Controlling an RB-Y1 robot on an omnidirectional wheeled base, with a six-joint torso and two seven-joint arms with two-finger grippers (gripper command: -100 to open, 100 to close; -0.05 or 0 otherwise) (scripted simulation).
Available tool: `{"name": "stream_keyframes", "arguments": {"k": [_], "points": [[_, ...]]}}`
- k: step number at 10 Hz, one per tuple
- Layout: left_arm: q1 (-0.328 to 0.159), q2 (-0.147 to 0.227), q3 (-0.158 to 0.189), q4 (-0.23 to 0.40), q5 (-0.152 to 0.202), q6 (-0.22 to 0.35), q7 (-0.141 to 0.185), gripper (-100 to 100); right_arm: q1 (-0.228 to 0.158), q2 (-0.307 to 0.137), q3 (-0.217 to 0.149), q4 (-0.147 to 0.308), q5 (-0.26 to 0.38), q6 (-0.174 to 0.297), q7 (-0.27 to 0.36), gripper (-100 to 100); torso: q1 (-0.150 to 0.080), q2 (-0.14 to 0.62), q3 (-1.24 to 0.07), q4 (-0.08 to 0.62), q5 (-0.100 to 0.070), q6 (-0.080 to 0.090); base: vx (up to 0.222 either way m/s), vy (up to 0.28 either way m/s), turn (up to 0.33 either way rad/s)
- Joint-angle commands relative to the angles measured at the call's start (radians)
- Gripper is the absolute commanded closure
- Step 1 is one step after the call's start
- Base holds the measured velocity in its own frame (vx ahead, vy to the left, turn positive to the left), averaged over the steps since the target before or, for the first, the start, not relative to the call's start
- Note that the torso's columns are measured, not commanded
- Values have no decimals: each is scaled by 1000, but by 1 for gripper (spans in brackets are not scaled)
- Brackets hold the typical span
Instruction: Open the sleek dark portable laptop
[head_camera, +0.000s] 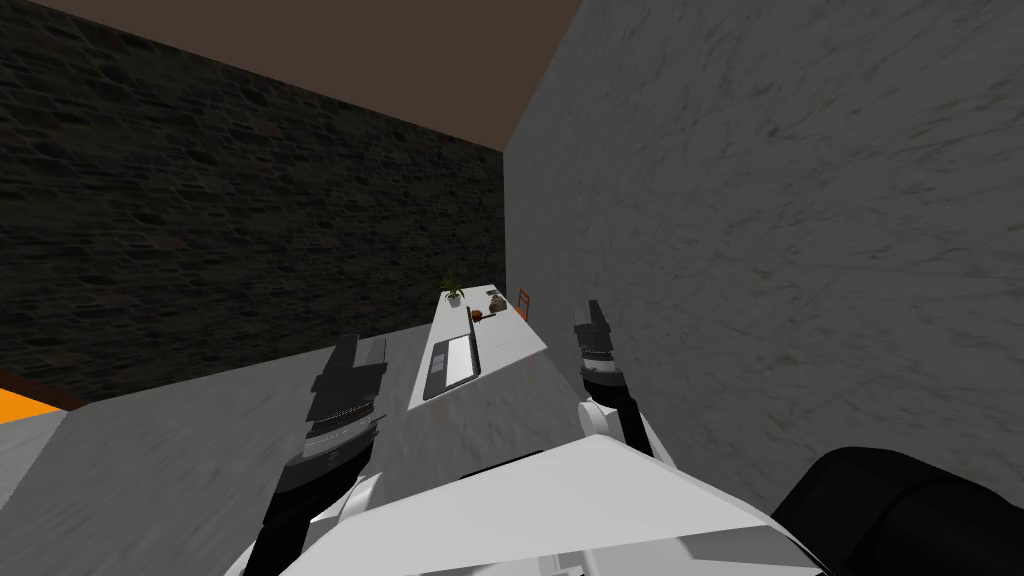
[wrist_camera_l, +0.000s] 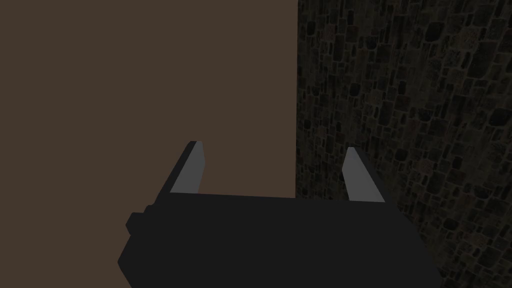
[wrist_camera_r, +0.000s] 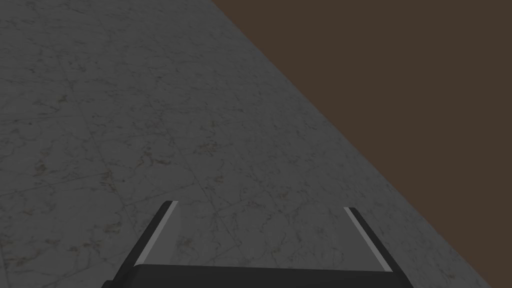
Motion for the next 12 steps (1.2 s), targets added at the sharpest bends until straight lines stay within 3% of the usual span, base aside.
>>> {"name": "stream_keyframes", "arguments": {"k": [1, 9, 10, 12], "points": [[0, 0, 0, 0, 0, 0, 0, 0, 0, 0, 0, 0, 0, 0, 0, 0, 0, 40, -82, 41, 0, 0, 0, 0, 0], [0, 0, 0, 0, 0, 0, 0, 0, 0, 0, 0, 0, 0, 0, 0, 0, 0, 618, -1234, 617, 0, 0, 0, 0, 0], [0, 48, 3, -1, 5, 11, 1, -100, 0, 0, 0, 0, 0, 0, 0, 0, 0, 691, -1382, 691, 0, 0, 22, -25, 25], [-1, 106, 10, -1, 16, 37, 2, -100, 0, 0, 0, 0, 0, 0, 0, 0, -2, 733, -1471, 734, 0, 0, 41, -56, 44]]}}
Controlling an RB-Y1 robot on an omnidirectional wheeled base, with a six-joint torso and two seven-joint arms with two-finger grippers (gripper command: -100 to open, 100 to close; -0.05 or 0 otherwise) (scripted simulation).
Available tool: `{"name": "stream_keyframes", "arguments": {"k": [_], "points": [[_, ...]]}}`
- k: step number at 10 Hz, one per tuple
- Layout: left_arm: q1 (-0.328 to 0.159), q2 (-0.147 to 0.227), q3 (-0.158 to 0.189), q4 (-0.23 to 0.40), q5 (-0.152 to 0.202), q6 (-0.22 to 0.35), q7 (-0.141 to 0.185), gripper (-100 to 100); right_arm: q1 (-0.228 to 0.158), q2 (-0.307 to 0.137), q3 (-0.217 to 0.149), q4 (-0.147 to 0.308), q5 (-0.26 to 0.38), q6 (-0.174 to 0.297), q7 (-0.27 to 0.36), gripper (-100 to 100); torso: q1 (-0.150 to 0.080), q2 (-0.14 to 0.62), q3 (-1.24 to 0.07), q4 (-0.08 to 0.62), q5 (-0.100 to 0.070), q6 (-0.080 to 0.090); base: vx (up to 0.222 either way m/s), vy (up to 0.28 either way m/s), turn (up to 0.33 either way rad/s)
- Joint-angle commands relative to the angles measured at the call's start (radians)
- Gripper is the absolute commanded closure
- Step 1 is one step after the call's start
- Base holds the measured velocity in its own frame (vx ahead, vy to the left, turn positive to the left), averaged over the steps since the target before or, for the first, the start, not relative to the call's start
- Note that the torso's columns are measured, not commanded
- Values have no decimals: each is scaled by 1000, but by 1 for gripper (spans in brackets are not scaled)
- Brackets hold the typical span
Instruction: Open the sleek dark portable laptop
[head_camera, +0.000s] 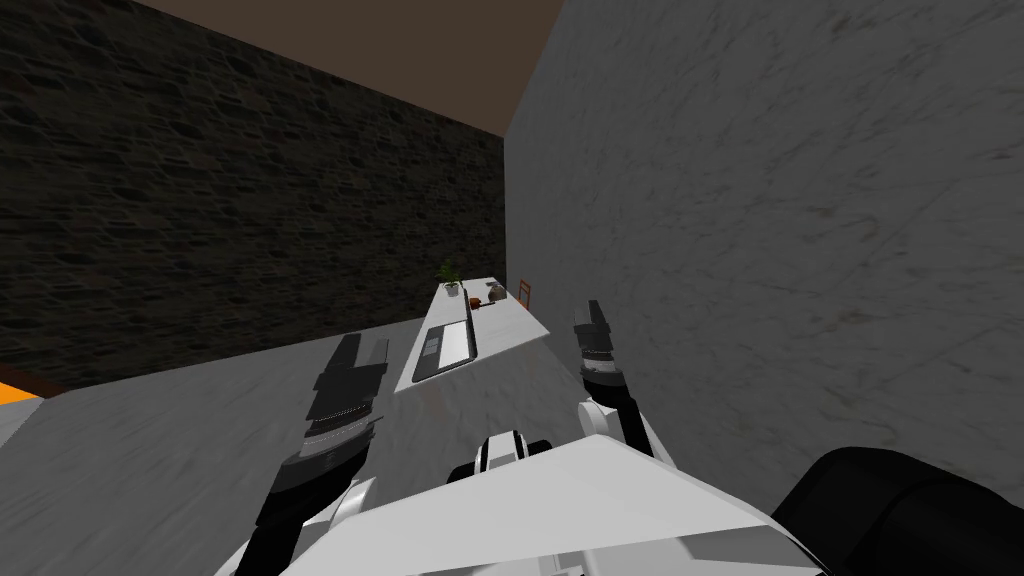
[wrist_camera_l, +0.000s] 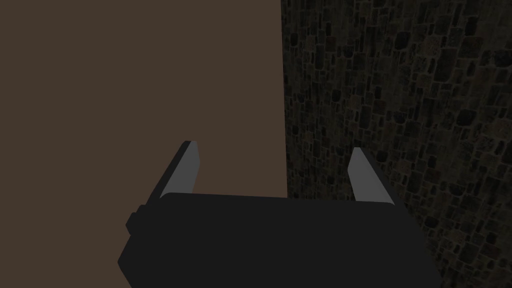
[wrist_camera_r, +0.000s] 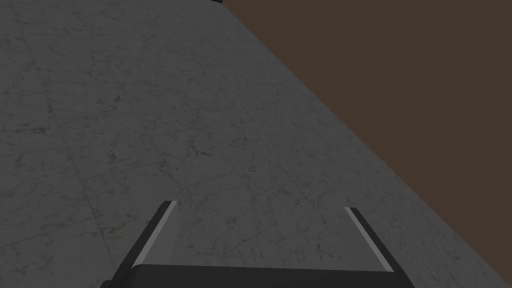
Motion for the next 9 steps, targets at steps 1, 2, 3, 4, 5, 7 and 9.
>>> {"name": "stream_keyframes", "arguments": {"k": [1, 2, 3, 4, 5, 7, 9], "points": [[-2, 73, 12, 0, 17, 39, 3, -100, 0, 0, 0, 0, 0, 0, 0, 0, 0, 2, -5, 3, 0, 0, 58, -80, 56], [-3, 91, 17, -1, 25, 58, 4, -100, 0, 0, 0, 0, 0, 0, 0, 0, 0, 3, -5, 4, 0, 0, 78, -93, 64], [-4, 107, 22, -1, 33, 78, 5, -100, 0, 0, 0, 0, 0, 0, 0, 0, 1, 3, -5, 4, 0, 0, 78, -99, 65], [-5, 118, 28, -2, 42, 100, 7, -100, 0, 0, 0, 0, 0, 0, 0, 0, 1, 4, -5, 4, 0, 0, 81, -119, 74], [-6, 127, 34, -2, 52, 123, 8, -100, 0, 0, 0, 0, 0, 0, 0, 0, 0, 5, -5, 4, 0, 0, 72, -140, 70], [-8, 135, 47, -3, 72, 169, 11, -100, 0, 0, 0, 0, 0, 0, 0, 0, 2, 5, -5, 4, 0, 0, 107, -127, 73], [-10, 136, 59, -2, 91, 216, 13, -100, 0, 0, 0, 0, 0, 0, 0, 0, 3, 4, -5, 4, 1, 0, 89, -123, 78]]}}
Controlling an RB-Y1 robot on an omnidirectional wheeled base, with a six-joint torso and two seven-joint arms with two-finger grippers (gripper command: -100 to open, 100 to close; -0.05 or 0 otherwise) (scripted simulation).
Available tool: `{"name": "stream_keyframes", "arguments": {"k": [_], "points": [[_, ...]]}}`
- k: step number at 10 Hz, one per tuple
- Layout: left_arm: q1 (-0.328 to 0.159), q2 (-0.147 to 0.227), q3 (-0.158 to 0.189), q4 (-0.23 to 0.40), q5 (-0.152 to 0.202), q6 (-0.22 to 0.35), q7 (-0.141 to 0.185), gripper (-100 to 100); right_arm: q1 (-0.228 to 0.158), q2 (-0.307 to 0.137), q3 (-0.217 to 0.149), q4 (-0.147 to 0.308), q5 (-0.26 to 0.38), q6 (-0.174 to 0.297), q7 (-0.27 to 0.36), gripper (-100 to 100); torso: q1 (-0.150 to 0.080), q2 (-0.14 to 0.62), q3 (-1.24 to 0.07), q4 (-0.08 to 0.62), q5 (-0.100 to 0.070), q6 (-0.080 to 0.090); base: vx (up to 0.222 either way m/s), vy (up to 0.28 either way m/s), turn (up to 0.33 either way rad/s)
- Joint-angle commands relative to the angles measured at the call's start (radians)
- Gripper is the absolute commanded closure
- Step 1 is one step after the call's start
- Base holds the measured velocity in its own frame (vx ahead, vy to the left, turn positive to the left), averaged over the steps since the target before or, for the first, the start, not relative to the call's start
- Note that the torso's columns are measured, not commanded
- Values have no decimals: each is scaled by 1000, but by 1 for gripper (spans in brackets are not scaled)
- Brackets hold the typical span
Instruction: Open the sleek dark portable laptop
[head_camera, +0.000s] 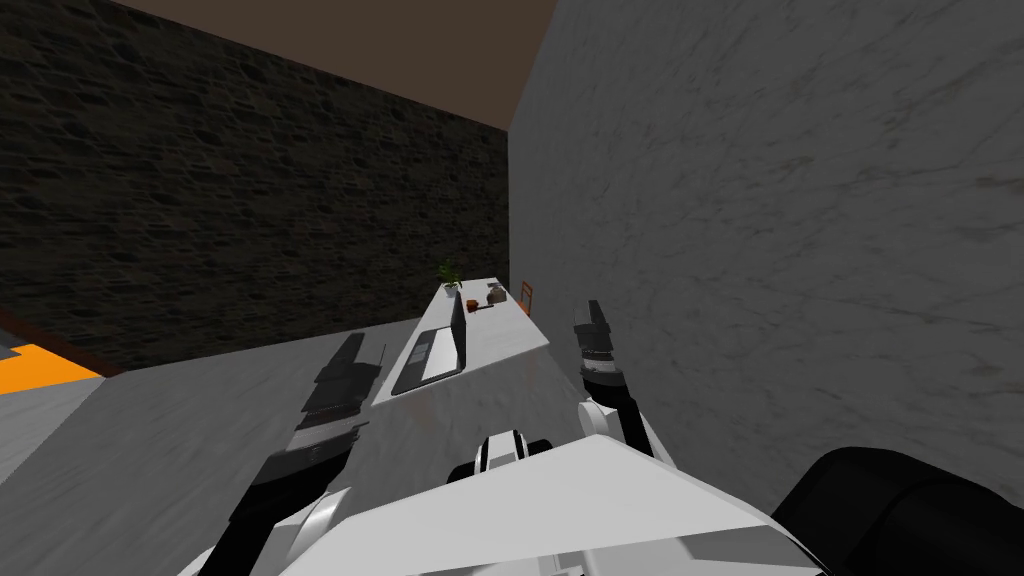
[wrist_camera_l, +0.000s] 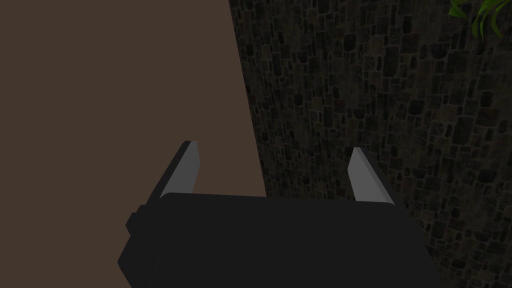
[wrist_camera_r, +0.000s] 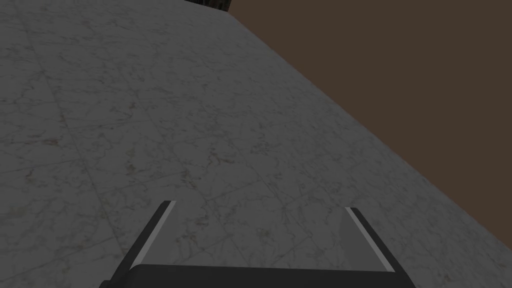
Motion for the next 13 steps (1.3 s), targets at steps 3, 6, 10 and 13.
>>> {"name": "stream_keyframes", "arguments": {"k": [3, 6, 10, 13], "points": [[-8, -11, 25, 3, 42, 109, 4, -100, 0, 0, 0, 0, 0, 0, 0, 0, 0, 2, 1, 1, 0, 0, 75, -114, 71], [-11, -25, 41, 5, 67, 169, 7, -100, 0, 0, 0, 0, 0, 0, 0, 0, -1, 1, 1, 0, 0, 0, 63, -118, 69], [-15, -45, 61, 8, 99, 245, 11, -100, 0, 0, 0, 0, 0, 0, 0, 0, 0, 1, 1, 0, 0, 0, 72, -106, 64], [-18, -52, 76, 9, 123, 302, 15, -100, 0, 0, 0, 0, 0, 0, 0, 0, -2, 1, 1, 1, 0, 0, 55, -108, 59]]}}
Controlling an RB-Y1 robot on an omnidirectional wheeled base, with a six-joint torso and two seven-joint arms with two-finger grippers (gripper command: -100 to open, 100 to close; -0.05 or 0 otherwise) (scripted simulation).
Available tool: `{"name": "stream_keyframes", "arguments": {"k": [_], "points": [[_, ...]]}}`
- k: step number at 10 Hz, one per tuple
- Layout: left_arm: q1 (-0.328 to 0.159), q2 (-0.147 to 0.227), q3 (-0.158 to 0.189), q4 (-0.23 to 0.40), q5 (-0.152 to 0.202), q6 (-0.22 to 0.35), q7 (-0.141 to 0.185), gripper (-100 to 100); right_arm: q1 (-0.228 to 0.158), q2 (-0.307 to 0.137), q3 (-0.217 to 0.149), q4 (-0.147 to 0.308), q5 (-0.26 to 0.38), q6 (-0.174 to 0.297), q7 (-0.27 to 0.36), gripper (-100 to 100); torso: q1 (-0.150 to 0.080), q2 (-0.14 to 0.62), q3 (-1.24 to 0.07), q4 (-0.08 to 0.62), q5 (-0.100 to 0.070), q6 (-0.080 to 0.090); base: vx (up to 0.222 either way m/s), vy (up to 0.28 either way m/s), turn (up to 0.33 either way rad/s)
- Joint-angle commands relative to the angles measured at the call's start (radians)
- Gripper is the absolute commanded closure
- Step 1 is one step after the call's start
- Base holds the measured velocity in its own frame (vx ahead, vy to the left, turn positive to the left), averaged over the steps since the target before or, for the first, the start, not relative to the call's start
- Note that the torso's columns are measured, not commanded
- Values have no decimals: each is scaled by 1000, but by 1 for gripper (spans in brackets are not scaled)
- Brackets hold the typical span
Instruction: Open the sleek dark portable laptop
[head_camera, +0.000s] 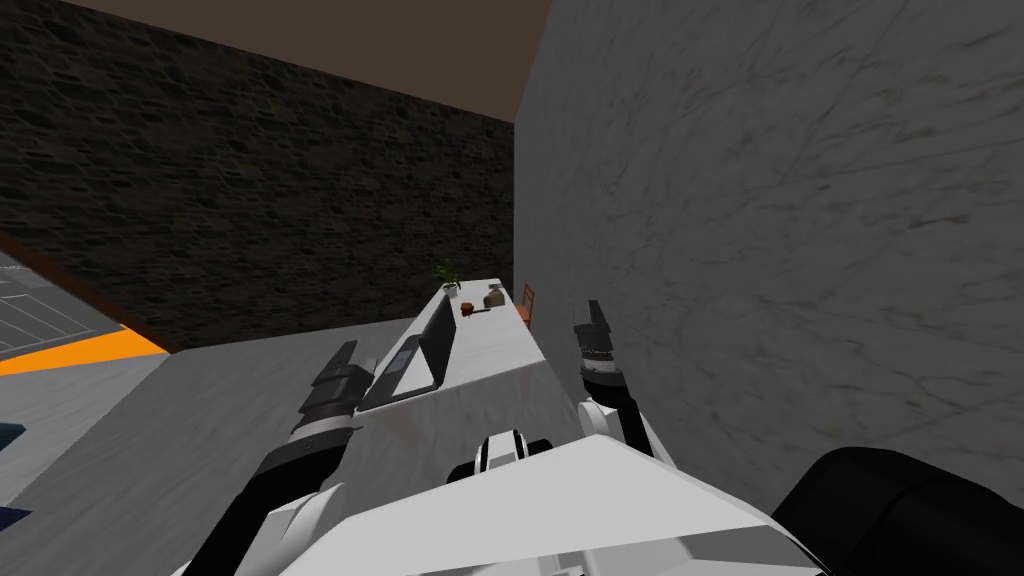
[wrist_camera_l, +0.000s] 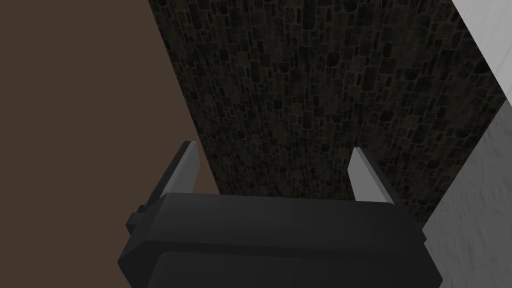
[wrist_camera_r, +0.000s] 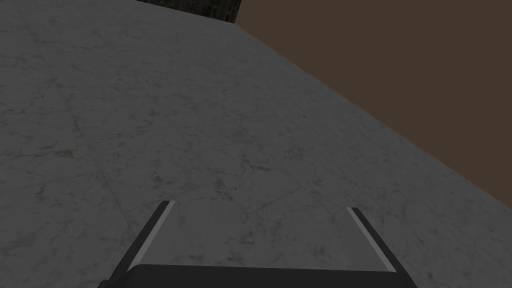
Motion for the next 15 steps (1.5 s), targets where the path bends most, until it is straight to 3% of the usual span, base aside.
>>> {"name": "stream_keyframes", "arguments": {"k": [1, 15], "points": [[2, -4, 13, -3, 22, 53, 4, -100, 0, 0, 0, 0, 0, 0, 0, 0, 0, -2, -1, -1, 0, 0, 79, -123, 66], [-16, 28, 96, 15, 154, 368, 22, -100, 0, 0, 0, 0, 0, 0, 0, 0, 1, -1, -1, 0, 0, 0, 64, -131, 74]]}}
